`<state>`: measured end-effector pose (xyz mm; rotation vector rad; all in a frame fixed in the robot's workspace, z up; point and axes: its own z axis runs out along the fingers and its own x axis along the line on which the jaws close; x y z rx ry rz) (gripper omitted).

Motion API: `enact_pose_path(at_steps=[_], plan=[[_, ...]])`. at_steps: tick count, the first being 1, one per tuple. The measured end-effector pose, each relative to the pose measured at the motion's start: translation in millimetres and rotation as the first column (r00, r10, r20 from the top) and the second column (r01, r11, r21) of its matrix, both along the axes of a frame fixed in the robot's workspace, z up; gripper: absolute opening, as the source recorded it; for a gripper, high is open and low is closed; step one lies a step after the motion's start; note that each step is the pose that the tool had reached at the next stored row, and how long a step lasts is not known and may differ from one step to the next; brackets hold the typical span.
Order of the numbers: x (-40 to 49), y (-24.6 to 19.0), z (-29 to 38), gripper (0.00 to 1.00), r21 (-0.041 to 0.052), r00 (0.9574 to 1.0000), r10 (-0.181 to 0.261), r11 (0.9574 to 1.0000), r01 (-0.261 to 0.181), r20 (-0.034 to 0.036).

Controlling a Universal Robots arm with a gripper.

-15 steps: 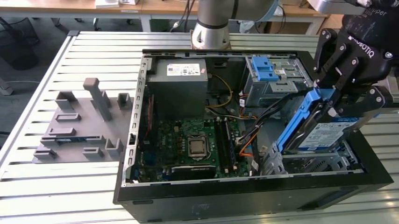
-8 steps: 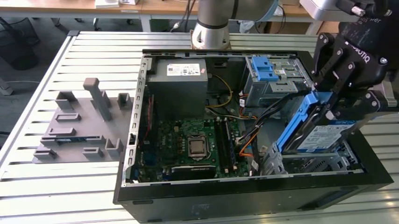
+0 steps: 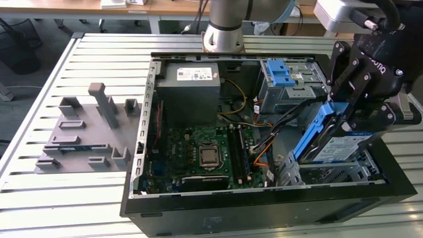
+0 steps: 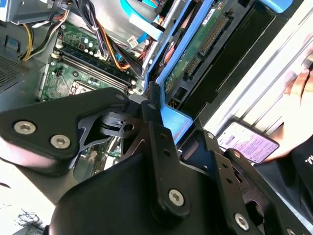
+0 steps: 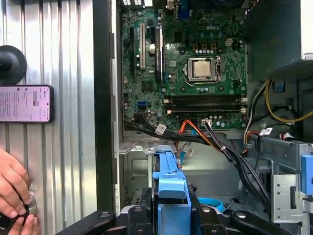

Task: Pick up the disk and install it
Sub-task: 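Insert the disk into the insertion slot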

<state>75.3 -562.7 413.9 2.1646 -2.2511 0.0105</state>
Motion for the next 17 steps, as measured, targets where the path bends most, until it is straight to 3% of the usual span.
enact_pose_path(at_steps=[17], plan=[[0.0,0.0,-20.6,0.36,-0.0002,1.0,0.0,1.0,0.0,0.0]])
